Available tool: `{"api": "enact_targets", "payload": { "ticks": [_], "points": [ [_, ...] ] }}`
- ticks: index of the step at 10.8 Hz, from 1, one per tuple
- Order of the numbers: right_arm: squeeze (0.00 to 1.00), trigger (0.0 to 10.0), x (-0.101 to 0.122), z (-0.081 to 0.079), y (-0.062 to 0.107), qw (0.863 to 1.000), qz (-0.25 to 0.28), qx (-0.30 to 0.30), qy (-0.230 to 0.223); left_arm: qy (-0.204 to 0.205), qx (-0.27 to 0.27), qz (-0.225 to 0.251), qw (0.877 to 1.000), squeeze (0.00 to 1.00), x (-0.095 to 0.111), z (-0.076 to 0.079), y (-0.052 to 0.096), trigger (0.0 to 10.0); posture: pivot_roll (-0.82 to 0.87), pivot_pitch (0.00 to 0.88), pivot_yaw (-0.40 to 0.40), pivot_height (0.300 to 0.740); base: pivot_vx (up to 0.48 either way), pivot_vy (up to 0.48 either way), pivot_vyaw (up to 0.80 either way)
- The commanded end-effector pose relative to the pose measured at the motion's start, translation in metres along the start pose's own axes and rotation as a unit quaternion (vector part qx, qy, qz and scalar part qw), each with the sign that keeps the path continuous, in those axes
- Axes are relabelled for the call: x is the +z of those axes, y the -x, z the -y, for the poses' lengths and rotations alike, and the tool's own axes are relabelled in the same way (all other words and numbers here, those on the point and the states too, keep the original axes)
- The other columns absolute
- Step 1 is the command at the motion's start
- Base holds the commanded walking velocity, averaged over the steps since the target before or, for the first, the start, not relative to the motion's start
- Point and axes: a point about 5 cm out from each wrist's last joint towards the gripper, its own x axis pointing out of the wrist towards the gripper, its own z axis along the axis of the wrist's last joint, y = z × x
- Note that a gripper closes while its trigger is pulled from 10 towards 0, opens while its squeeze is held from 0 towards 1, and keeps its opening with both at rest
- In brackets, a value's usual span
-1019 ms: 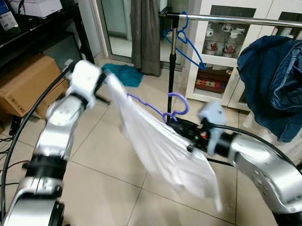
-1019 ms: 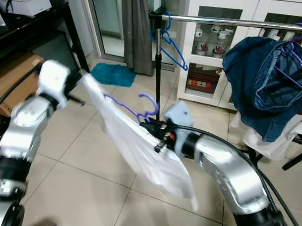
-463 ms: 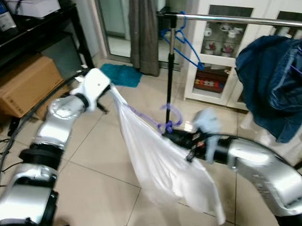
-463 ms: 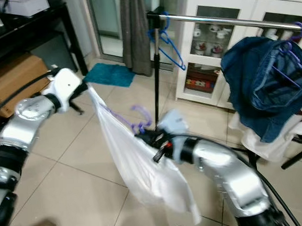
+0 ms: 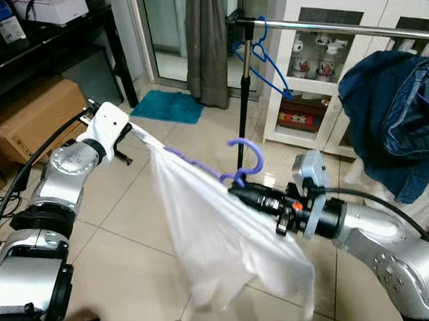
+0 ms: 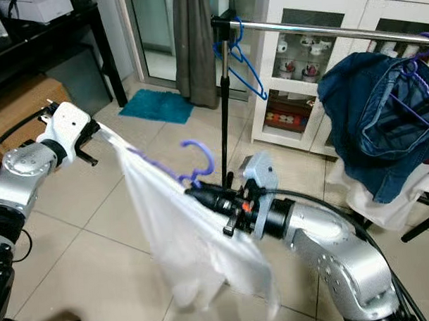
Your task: Hang hanger
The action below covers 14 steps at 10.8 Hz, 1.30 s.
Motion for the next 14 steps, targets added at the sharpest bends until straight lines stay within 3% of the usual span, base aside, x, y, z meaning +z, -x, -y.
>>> {"api": "enact_targets", "payload": {
  "ticks": [1, 2, 3, 5, 6, 8, 10, 11, 12, 14],
  "points": [
    [0.0, 0.0, 0.006, 0.0, -0.002, 1.0, 0.001, -0.006, 0.02, 0.011, 0.0, 0.014, 1.0, 0.0, 0.004, -0.001, -0.001, 0.0, -0.12, 0.0, 0.055, 0.74, 0.0, 0.0, 0.0],
    [0.0, 0.0, 0.003, 0.01, -0.008, 0.998, -0.014, -0.054, 0.032, 0.007, -0.039, 0.048, 0.998, 0.0, 0.017, 0.016, -0.006, 0.0, -0.12, 0.0, 0.053, 0.74, 0.0, 0.0, 0.0],
    [0.0, 0.0, 0.002, 0.012, -0.016, 0.997, -0.024, -0.064, 0.035, 0.007, -0.064, 0.091, 0.994, 0.0, 0.038, 0.031, -0.011, 0.0, -0.12, 0.0, 0.051, 0.74, 0.0, 0.0, 0.0],
    [0.0, 0.0, -0.013, 0.007, -0.024, 0.992, -0.096, -0.041, 0.074, 0.016, -0.074, 0.158, 0.985, 0.0, 0.072, 0.043, -0.016, 0.0, -0.11, 0.0, 0.046, 0.74, 0.0, 0.0, 0.0],
    [0.0, 0.0, -0.015, 0.006, -0.028, 0.992, -0.095, -0.047, 0.071, 0.026, -0.088, 0.186, 0.978, 0.0, 0.089, 0.049, -0.016, 0.0, -0.11, 0.0, 0.045, 0.74, 0.0, 0.0, 0.0],
    [0.0, 0.0, -0.003, 0.012, -0.032, 0.994, -0.04, -0.087, 0.06, 0.016, -0.116, 0.18, 0.977, 0.0, 0.089, 0.063, -0.014, 0.0, -0.12, 0.0, 0.052, 0.74, 0.0, 0.0, 0.0],
    [0.0, 0.0, 0.01, 0.023, -0.029, 0.988, 0.014, -0.144, 0.044, 0.013, -0.079, 0.15, 0.985, 0.0, 0.077, 0.057, -0.004, 0.0, -0.12, 0.0, 0.059, 0.74, 0.0, 0.0, 0.0],
    [0.0, 0.0, 0.015, 0.028, -0.027, 0.984, 0.042, -0.17, 0.022, 0.031, -0.007, 0.148, 0.988, 0.0, 0.074, 0.046, 0.006, 0.0, -0.12, 0.0, 0.052, 0.74, 0.0, 0.0, 0.0],
    [0.0, 0.0, 0.01, 0.028, -0.028, 0.986, 0.026, -0.166, 0.022, 0.049, 0.076, 0.173, 0.981, 0.0, 0.078, 0.028, 0.014, 0.0, -0.11, 0.0, 0.045, 0.74, 0.0, 0.0, 0.0],
    [0.0, 0.0, -0.002, 0.025, -0.029, 0.988, -0.017, -0.148, 0.029, 0.065, 0.117, 0.2, 0.971, 0.0, 0.086, 0.007, 0.024, 0.0, -0.1, 0.0, 0.036, 0.74, 0.0, 0.0, 0.0]
  ]
}}
